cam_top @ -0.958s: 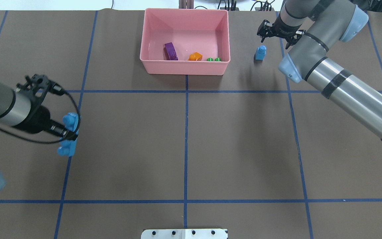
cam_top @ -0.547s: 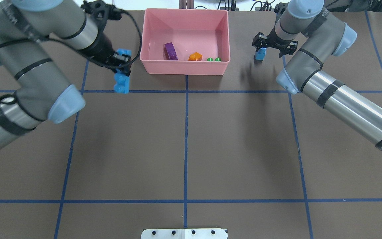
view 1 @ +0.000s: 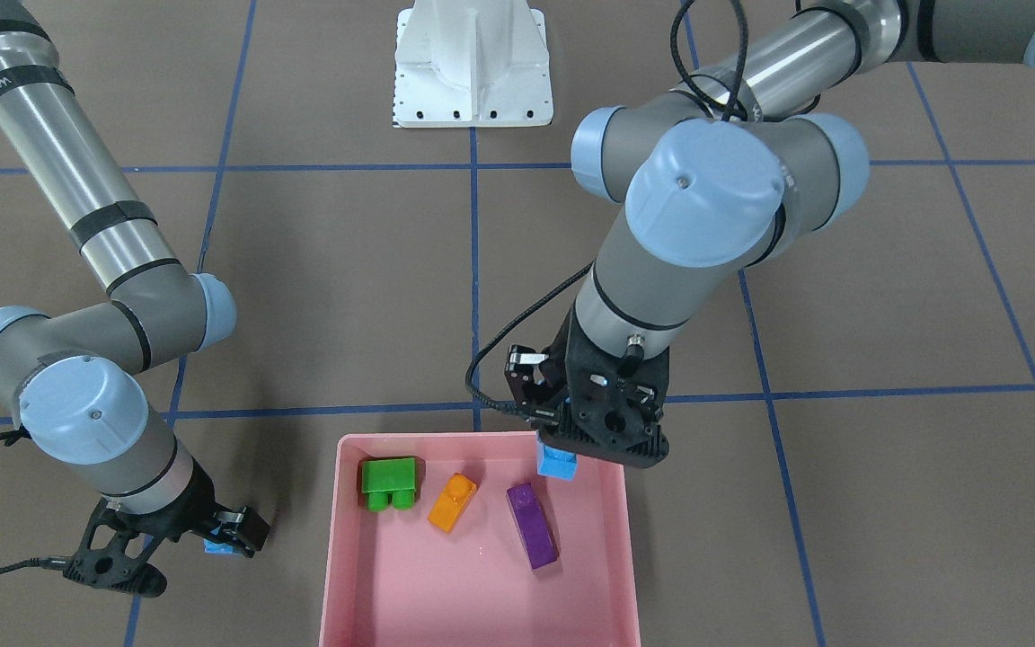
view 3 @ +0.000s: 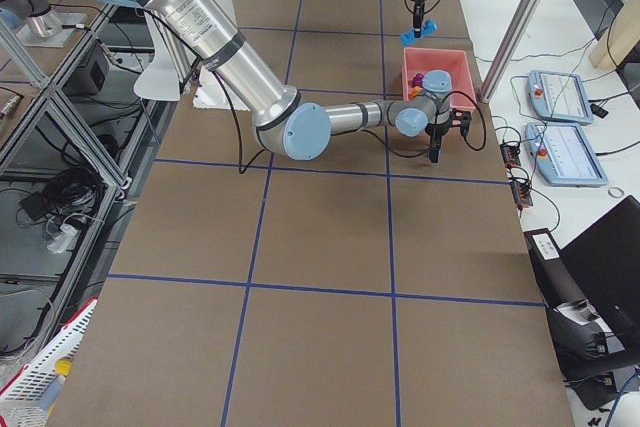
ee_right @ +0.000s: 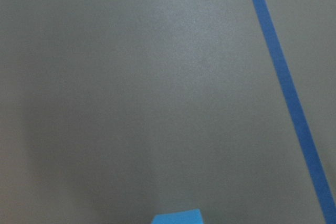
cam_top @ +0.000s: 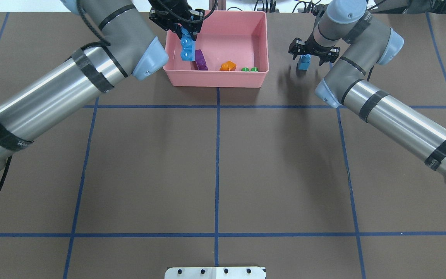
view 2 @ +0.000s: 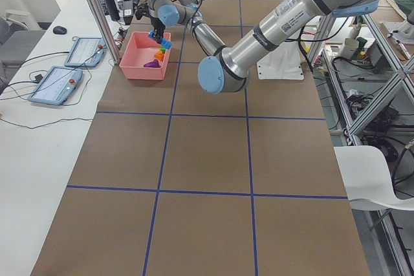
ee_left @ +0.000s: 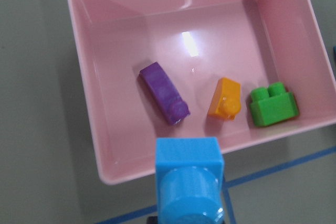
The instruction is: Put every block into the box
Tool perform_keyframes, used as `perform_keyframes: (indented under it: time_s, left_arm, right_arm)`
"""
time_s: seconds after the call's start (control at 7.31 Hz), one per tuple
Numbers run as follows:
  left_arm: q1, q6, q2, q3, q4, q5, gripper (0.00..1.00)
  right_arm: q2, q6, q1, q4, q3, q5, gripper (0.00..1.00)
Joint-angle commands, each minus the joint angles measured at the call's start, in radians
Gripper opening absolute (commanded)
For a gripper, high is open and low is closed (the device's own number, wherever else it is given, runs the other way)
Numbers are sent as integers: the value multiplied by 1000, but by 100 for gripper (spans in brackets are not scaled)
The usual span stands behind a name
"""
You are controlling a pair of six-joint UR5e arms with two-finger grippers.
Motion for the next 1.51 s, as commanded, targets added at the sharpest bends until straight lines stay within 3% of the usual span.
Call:
perform_keyframes:
  time_s: [0.0, 0.14, 0.27, 0.55, 0.68, 0.82, 1.09, 1.37]
  left_arm:
    - [0, -17, -90, 238, -161, 79, 0]
    - [0, -9, -92, 259, -175, 135, 0]
    - [-4, -10, -92, 268, -195, 140, 97]
    - [-49, -6, -93, 259, -189, 116, 100]
    - [-91, 8, -89, 246, -187, 29, 100]
    - [-115, 55, -81, 241, -178, -27, 100]
    - [-142, 120, 0, 161, -169, -35, 100]
    - [-187, 233, 161, 55, -169, -97, 100]
  right_arm:
    - [16, 9, -12, 9, -17, -5, 97]
    - [19, 16, -13, 9, -18, -5, 58]
    - [16, 15, -13, 7, -18, -4, 1]
    - [16, 15, 1, 6, -6, 2, 0]
    - [19, 17, 31, -23, 36, 34, 0]
    - [82, 17, 69, -129, 64, 108, 0]
    - [277, 48, 80, -376, 67, 125, 0]
    - [318, 192, -5, -352, 64, 93, 0]
